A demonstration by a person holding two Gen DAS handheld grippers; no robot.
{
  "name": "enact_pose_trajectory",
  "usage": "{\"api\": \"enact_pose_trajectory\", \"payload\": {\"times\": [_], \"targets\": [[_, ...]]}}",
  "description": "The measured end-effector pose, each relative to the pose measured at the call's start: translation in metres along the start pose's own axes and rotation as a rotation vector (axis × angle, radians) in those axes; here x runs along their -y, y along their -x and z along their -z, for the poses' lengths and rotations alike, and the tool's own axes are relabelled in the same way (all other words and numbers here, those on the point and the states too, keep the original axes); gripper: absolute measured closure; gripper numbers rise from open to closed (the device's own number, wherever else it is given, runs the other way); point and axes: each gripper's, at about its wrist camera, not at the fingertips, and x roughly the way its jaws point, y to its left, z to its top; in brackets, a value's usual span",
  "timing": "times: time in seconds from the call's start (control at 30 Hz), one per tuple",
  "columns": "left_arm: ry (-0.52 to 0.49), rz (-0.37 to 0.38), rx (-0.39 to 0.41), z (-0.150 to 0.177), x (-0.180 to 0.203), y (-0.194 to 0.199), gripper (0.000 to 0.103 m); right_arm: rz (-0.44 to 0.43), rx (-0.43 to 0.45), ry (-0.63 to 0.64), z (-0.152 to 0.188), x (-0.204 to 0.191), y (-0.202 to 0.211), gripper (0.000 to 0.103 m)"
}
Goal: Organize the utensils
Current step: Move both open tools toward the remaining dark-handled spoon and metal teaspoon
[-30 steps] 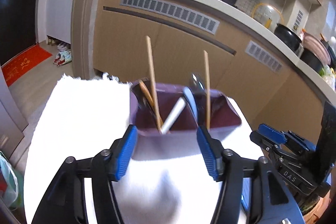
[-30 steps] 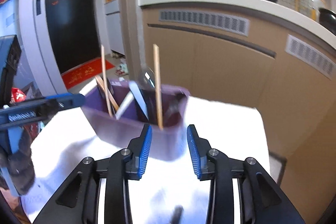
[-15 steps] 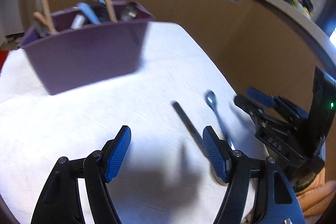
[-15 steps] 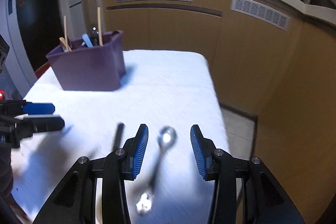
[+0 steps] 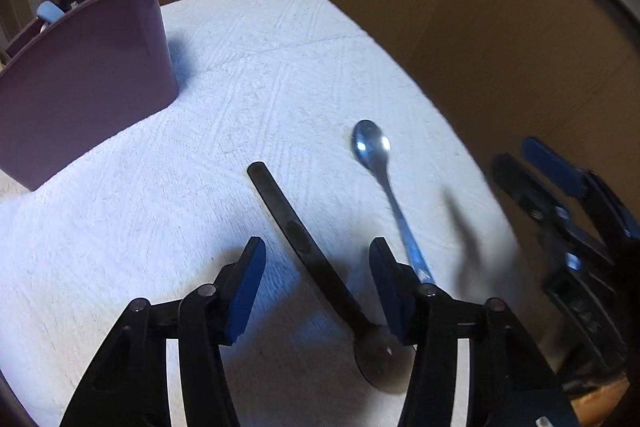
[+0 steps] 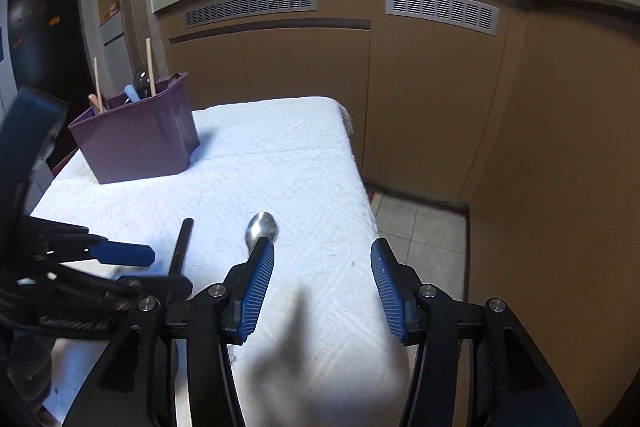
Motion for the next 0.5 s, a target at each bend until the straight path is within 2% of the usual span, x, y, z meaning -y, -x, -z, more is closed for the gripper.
{"api": "enact_pose_trajectory", "payload": {"times": [0.2,0.27,0.37,0.5], "targets": [[-0.04,-0.076,0.032,-0.004,0.007,-0.009,0.054,0.003,-0.007,-0.037,0.004,0.01,-0.002,0.051],[-0.105,-0.132,0.067,0.0,0.013,-0.009,0.077,-0.002,-0.017,-0.039,0.004,0.009,-0.005,0.051],[-0.157,-0.133,0.097,0.009,0.017,-0.006,0.088,-0.013,-0.032,-0.037,0.006,0.005,-0.008,0.051],[-0.179,-0.145,0.126,0.027,0.004,0.008,0.093,-0.049,-0.06,-0.029,0.007,-0.005,-0.01,0.047]]}}
